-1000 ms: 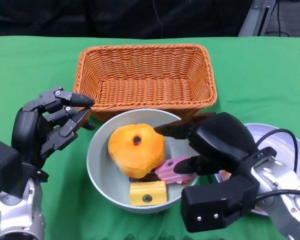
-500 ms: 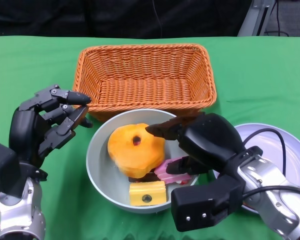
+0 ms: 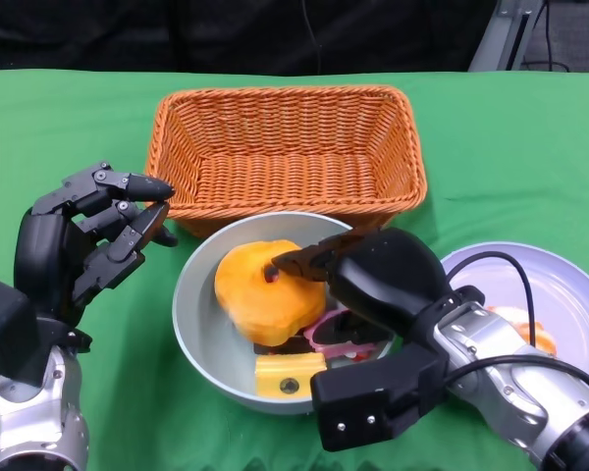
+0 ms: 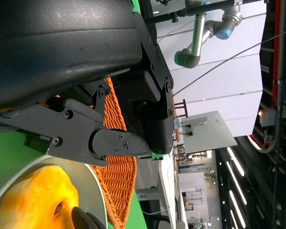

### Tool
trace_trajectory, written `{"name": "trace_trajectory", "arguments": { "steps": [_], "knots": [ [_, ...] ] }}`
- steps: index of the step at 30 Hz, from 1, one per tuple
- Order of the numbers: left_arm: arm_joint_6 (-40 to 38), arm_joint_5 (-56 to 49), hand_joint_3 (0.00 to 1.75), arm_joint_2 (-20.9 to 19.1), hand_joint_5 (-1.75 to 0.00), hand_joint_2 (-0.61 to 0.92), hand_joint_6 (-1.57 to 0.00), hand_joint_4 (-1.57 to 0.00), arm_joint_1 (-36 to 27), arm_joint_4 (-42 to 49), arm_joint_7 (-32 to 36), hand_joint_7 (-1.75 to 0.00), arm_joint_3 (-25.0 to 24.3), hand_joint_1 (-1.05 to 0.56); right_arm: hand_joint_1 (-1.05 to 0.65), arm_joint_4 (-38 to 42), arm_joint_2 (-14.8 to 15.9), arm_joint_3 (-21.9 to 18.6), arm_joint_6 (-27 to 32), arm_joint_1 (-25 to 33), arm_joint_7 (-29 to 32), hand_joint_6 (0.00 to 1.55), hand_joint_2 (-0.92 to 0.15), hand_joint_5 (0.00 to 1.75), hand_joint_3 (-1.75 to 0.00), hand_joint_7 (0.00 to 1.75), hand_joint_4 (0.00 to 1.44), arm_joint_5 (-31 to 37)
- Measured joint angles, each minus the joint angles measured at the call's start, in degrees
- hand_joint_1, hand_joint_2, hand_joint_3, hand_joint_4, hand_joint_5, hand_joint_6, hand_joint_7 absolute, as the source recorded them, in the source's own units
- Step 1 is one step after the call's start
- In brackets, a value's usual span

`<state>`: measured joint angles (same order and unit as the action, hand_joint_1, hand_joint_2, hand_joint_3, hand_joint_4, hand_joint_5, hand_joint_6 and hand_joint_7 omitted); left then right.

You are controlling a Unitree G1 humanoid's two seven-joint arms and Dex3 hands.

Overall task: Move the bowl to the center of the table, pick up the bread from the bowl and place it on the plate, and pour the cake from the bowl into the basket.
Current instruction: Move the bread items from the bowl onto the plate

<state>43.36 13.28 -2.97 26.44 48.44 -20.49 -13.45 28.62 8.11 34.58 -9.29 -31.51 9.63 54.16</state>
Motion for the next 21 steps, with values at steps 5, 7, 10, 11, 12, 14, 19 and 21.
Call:
{"name": "trace_trajectory", "arguments": {
  "steps": [5, 7, 10, 11, 12, 14, 19, 21],
  "knots": [
    [0.01, 0.46, 0.26, 0.15, -1.31, 0.92, -0.96, -0.83, 0.00, 0.00, -0.04, -0.77, -0.05, -0.26, -0.74, 3.35, -0.74, 1.15, -0.19, -1.67, 1.57, 0.47, -0.90, 0.00, -0.01, 0.00, 0.50, 0.60],
    [0.01, 0.75, 0.26, 0.19, -1.30, 0.92, -0.97, -0.83, 0.01, 0.01, -0.04, -0.75, -0.12, -0.26, -0.74, 4.13, -0.82, 1.86, 0.20, -2.46, 1.58, 0.42, -0.91, 0.01, -0.01, 0.00, 0.51, 1.05],
    [0.01, 0.74, 0.26, 0.26, -1.28, 0.92, -0.97, -0.83, 0.01, 0.01, -0.03, -0.74, -0.12, -0.26, -0.73, 4.45, -0.95, 3.07, 1.08, -2.86, 1.65, 0.33, -0.91, 0.01, -0.01, 0.00, 0.52, 1.78],
    [0.01, 0.74, 0.26, 0.34, -1.28, 0.92, -0.97, -0.83, 0.01, 0.00, -0.02, -0.73, -0.11, -0.26, -0.73, 4.51, -1.03, 3.33, 1.29, -2.92, 1.66, 0.35, -0.91, 0.01, -0.01, 0.01, 0.52, 2.05],
    [0.01, 0.74, 0.27, 0.45, -1.28, 0.92, -0.97, -0.83, 0.01, 0.00, -0.03, -0.73, -0.11, -0.25, -0.73, 4.59, -1.08, 3.76, 1.63, -3.07, 1.66, 0.35, -0.92, 0.01, -0.01, 0.02, 0.53, 2.41],
    [0.01, 0.77, 0.28, 0.70, -1.28, 0.92, -0.98, -0.83, 0.01, 0.00, -0.03, -0.73, -0.10, -0.25, -0.73, 4.73, -1.21, 4.71, 2.40, -3.45, 1.66, 0.37, -0.92, 0.01, -0.01, 0.02, 0.53, 3.31],
    [0.01, 0.85, 0.27, 0.80, -1.28, 0.92, -0.99, -0.84, 0.01, 0.00, -0.04, -0.73, -0.14, -0.24, -0.74, 4.63, -1.61, 6.34, 4.64, -4.02, 0.51, 0.52, -0.92, 0.03, -0.02, 0.07, 0.57, 4.80],
    [0.01, 0.84, 0.27, 0.81, -1.29, 0.92, -0.99, -0.85, 0.01, 0.00, -0.03, -0.73, -0.12, -0.24, -0.74, 4.41, -1.81, 7.03, 5.65, -4.40, -0.83, 0.58, -0.92, 0.05, -0.02, 0.06, 0.65, 5.36]
  ]
}}
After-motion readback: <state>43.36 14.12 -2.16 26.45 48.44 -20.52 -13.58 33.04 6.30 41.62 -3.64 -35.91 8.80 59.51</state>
